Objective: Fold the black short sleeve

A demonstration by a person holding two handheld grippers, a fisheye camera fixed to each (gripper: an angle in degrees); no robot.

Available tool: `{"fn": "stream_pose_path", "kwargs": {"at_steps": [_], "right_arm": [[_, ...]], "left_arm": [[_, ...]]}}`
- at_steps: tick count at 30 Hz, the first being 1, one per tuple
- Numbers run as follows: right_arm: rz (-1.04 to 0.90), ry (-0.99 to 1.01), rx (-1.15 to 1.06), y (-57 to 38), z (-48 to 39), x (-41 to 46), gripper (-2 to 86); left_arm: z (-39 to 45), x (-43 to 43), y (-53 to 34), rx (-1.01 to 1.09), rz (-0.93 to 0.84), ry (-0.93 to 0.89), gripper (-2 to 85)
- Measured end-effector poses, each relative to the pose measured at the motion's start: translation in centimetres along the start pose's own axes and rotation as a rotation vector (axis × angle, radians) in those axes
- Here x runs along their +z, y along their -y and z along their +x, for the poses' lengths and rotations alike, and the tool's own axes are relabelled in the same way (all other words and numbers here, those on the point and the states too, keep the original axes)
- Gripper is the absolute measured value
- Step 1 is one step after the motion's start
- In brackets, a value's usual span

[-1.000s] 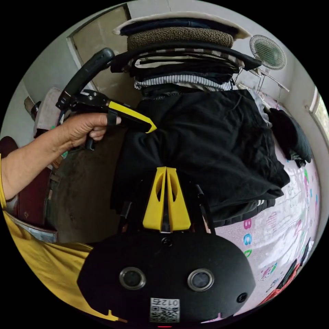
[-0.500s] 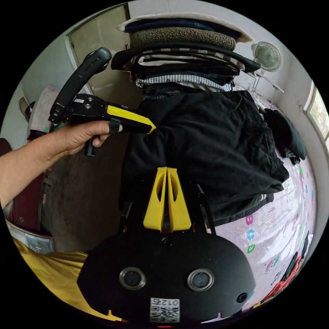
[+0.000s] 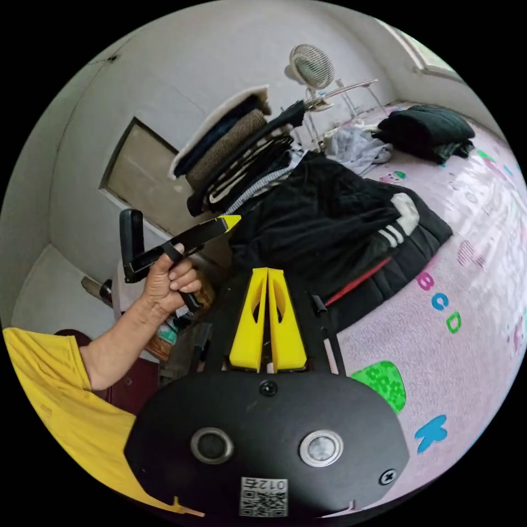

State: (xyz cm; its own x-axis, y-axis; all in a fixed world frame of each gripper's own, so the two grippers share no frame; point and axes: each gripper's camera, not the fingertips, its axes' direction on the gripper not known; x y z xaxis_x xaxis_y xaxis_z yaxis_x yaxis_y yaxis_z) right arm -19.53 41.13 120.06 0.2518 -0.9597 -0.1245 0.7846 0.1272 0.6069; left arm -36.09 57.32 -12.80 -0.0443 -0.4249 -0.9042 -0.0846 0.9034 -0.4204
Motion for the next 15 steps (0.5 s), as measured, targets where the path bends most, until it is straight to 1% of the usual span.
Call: {"fn": "stream_pose_path", "kwargs": {"at_steps": [1, 2, 4, 5, 6, 7, 8, 9, 10, 11, 12, 13, 14, 15], "right_arm": [[0.044, -0.002, 0.022, -1.9, 0.4, -3.9, 0.3], [0.065, -0.008, 0.032, -3.0, 0.6, -5.8, 0.3], [0.145, -0.068, 0.100, -8.0, 1.7, -14.1, 0.4], [0.169, -0.090, 0.120, -9.4, 2.0, -16.2, 0.5], [0.216, -0.156, 0.170, -12.5, 2.5, -20.8, 0.5], [0.276, -0.246, 0.217, -15.8, 2.9, -25.7, 0.6], [0.311, -0.299, 0.243, -17.4, 2.9, -28.3, 0.7], [0.386, -0.410, 0.296, -20.9, 2.8, -33.7, 0.9], [0.457, -0.532, 0.339, -24.1, 2.5, -39.1, 1.1], [0.486, -0.602, 0.361, -25.7, 2.2, -41.7, 1.2], [0.535, -0.755, 0.402, -28.4, 1.4, -46.9, 1.5], [0.586, -0.910, 0.446, -31.0, 0.4, -52.0, 2.1], [0.611, -0.982, 0.473, -32.2, 0.0, -54.5, 2.3], [0.665, -1.113, 0.533, -34.5, -0.8, -59.4, 3.4]], "left_arm": [[1.4, 0.1, 0.2, 0.010, -0.002, -0.045, 0.5], [4.6, 0.7, 0.5, 0.037, -0.023, -0.124, 0.5], [10.1, 2.1, 0.8, 0.094, -0.082, -0.244, 0.5], [14.1, 3.2, 0.9, 0.143, -0.142, -0.332, 0.5], [18.4, 4.2, 0.9, 0.197, -0.204, -0.422, 0.5], [20.5, 4.7, 0.8, 0.218, -0.234, -0.465, 0.5], [24.5, 5.4, 0.6, 0.253, -0.289, -0.547, 0.5], [28.5, 6.0, 0.3, 0.281, -0.344, -0.623, 0.5], [30.4, 6.3, 0.2, 0.297, -0.375, -0.654, 0.5], [34.2, 6.7, -0.1, 0.332, -0.435, -0.694, 0.5], [37.9, 6.8, -0.2, 0.368, -0.486, -0.725, 0.6], [39.7, 6.8, -0.2, 0.391, -0.509, -0.743, 0.6], [43.5, 6.7, -0.2, 0.438, -0.555, -0.777, 0.6], [47.1, 6.4, 0.0, 0.478, -0.592, -0.799, 0.7]]}}
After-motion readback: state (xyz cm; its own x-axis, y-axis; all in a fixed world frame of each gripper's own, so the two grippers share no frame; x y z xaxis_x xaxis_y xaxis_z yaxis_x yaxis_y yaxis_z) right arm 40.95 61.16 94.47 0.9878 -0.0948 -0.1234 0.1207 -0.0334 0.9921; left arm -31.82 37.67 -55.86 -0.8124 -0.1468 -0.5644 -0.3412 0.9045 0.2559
